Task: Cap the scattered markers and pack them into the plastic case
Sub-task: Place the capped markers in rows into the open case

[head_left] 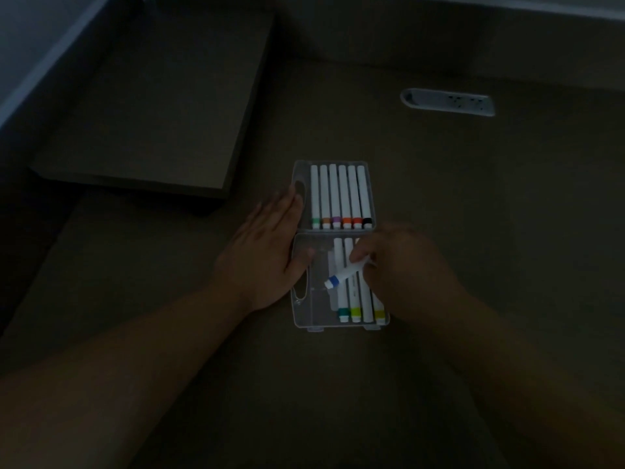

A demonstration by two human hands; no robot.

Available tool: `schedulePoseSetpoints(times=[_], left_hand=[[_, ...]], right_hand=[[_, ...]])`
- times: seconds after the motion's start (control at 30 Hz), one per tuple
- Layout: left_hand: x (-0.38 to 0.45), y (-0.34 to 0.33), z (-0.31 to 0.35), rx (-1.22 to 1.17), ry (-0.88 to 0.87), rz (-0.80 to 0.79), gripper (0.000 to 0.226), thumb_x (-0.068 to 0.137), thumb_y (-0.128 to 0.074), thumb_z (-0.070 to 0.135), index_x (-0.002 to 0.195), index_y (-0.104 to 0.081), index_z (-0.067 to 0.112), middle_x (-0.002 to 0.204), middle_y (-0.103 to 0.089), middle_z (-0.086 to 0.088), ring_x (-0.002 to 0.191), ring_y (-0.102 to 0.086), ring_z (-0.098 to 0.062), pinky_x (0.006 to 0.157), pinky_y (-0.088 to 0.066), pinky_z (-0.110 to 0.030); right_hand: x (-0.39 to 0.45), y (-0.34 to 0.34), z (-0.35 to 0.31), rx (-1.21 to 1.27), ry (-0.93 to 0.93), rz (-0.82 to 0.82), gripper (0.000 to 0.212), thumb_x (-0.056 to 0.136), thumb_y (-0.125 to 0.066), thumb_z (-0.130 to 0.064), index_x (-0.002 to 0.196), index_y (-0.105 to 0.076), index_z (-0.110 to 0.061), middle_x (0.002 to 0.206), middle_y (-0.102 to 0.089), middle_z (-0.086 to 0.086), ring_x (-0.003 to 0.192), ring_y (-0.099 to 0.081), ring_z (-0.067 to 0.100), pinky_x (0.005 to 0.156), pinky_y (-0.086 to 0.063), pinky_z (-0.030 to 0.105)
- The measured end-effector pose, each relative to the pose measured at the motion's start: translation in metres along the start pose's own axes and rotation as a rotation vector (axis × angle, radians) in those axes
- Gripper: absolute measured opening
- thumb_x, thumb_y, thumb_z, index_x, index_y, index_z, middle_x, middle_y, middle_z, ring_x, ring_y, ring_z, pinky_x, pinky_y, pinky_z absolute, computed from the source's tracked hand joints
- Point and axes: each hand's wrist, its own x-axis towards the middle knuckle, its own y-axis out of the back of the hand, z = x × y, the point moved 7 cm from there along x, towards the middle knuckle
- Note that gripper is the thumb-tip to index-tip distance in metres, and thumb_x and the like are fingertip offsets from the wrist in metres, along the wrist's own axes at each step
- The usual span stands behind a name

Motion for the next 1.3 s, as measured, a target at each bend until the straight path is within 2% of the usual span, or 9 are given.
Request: schedulePoseSetpoints(times=[0.27, 0.5, 0.63, 0.7, 0.77, 0.87, 1.03, 1.13, 1.3], left_hand=[[-0.001, -0.001, -0.001, 0.010, 0.001, -0.012, 0.083, 0.093, -0.028, 0.065, 0.156, 0.005, 0.022, 0.163, 0.011, 0.005, 0.149, 0.008, -0.008, 0.118, 0.003, -0.031], [-0.001, -0.001, -0.001, -0.014, -0.001, -0.009, 0.082, 0.095, -0.030, 0.064, 0.156, 0.006, 0.023, 0.162, 0.013, 0.009, 0.145, 0.011, -0.003, 0.115, 0.007, -0.028], [-0.001, -0.002, -0.002, 0.001, 0.004, -0.015, 0.083, 0.094, -0.030, 0.065, 0.156, 0.006, 0.023, 0.163, 0.012, 0.006, 0.148, 0.009, -0.006, 0.117, 0.005, -0.030], [0.000, -0.003, -0.002, 0.011, 0.005, -0.016, 0.084, 0.093, -0.031, 0.065, 0.156, 0.007, 0.023, 0.163, 0.011, 0.005, 0.147, 0.009, -0.006, 0.116, 0.006, -0.030], [0.000, -0.002, -0.001, 0.020, -0.004, -0.010, 0.084, 0.093, -0.031, 0.065, 0.156, 0.006, 0.022, 0.163, 0.011, 0.005, 0.145, 0.011, -0.003, 0.116, 0.007, -0.029], [0.000, 0.000, -0.001, 0.030, -0.013, -0.003, 0.083, 0.094, -0.030, 0.064, 0.156, 0.004, 0.020, 0.164, 0.010, 0.003, 0.147, 0.008, -0.005, 0.116, 0.007, -0.028], [-0.001, -0.001, -0.001, 0.017, -0.020, -0.007, 0.083, 0.094, -0.029, 0.064, 0.157, 0.003, 0.019, 0.164, 0.009, 0.002, 0.149, 0.006, -0.009, 0.118, 0.004, -0.030], [0.000, -0.002, -0.001, 0.017, -0.012, -0.003, 0.083, 0.094, -0.027, 0.066, 0.157, 0.002, 0.020, 0.164, 0.007, 0.002, 0.150, 0.004, -0.010, 0.117, 0.004, -0.030], [0.000, -0.001, -0.002, 0.010, -0.021, -0.012, 0.082, 0.095, -0.026, 0.065, 0.156, 0.004, 0.020, 0.164, 0.008, 0.002, 0.150, 0.006, -0.010, 0.120, 0.002, -0.032]], right_hand=[[-0.003, -0.002, 0.001, 0.064, -0.061, -0.051, 0.028, 0.096, -0.058, -0.020, 0.123, -0.060, -0.027, 0.122, -0.058, -0.003, 0.111, -0.056, 0.011, 0.098, -0.047, 0.028], [0.000, -0.011, -0.005, 0.098, -0.149, -0.067, 0.026, 0.100, -0.051, -0.030, 0.119, -0.061, -0.016, 0.113, -0.062, 0.004, 0.104, -0.059, 0.016, 0.097, -0.050, 0.037], [0.006, -0.021, -0.008, 0.047, -0.225, -0.166, 0.031, 0.099, -0.052, -0.025, 0.128, -0.056, -0.012, 0.120, -0.060, 0.007, 0.111, -0.057, 0.020, 0.102, -0.046, 0.039], [0.005, -0.019, -0.013, 0.072, -0.191, -0.108, 0.022, 0.098, -0.054, -0.024, 0.119, -0.059, -0.018, 0.113, -0.061, 0.002, 0.107, -0.058, 0.017, 0.098, -0.047, 0.034], [0.001, -0.013, -0.015, 0.163, -0.165, 0.023, 0.011, 0.093, -0.061, -0.023, 0.104, -0.058, -0.024, 0.099, -0.059, -0.005, 0.095, -0.058, 0.012, 0.086, -0.048, 0.028], [0.001, -0.011, -0.016, 0.269, -0.190, 0.091, 0.016, 0.088, -0.069, -0.022, 0.099, -0.057, -0.021, 0.090, -0.056, -0.006, 0.084, -0.056, 0.010, 0.077, -0.049, 0.026], [0.007, -0.012, -0.023, 0.312, -0.236, 0.056, 0.017, 0.086, -0.067, -0.016, 0.102, -0.064, -0.011, 0.101, -0.065, 0.006, 0.095, -0.063, 0.023, 0.083, -0.053, 0.035], [0.012, -0.024, -0.024, 0.232, -0.275, -0.057, 0.027, 0.089, -0.067, -0.019, 0.113, -0.062, -0.011, 0.113, -0.063, 0.007, 0.105, -0.060, 0.021, 0.090, -0.050, 0.033], [0.022, -0.039, -0.022, 0.177, -0.299, -0.138, 0.031, 0.091, -0.066, -0.024, 0.119, -0.061, -0.011, 0.120, -0.062, 0.008, 0.111, -0.059, 0.021, 0.093, -0.047, 0.031]])
